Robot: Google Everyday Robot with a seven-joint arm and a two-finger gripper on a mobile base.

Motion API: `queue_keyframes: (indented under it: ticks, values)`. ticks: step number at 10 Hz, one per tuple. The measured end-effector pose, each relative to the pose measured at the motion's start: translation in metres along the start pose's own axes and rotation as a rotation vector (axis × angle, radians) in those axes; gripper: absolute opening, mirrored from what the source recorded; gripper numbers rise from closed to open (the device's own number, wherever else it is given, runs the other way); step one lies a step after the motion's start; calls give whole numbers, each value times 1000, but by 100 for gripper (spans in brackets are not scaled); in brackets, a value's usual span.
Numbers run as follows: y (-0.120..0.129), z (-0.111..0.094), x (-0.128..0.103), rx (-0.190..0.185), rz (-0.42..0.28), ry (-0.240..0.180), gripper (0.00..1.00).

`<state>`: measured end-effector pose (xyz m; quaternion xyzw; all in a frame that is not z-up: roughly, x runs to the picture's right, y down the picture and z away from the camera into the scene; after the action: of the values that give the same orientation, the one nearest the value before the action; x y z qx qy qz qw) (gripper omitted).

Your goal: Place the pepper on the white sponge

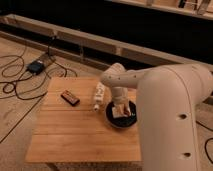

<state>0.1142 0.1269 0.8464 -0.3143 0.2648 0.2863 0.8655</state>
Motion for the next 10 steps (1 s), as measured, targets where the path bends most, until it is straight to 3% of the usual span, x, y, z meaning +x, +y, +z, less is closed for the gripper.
queue_keyframes:
  ticks: [2, 10]
  values:
    - [-1, 4, -1, 3, -1, 4, 80]
    - [2, 9, -3, -2, -13, 5, 80]
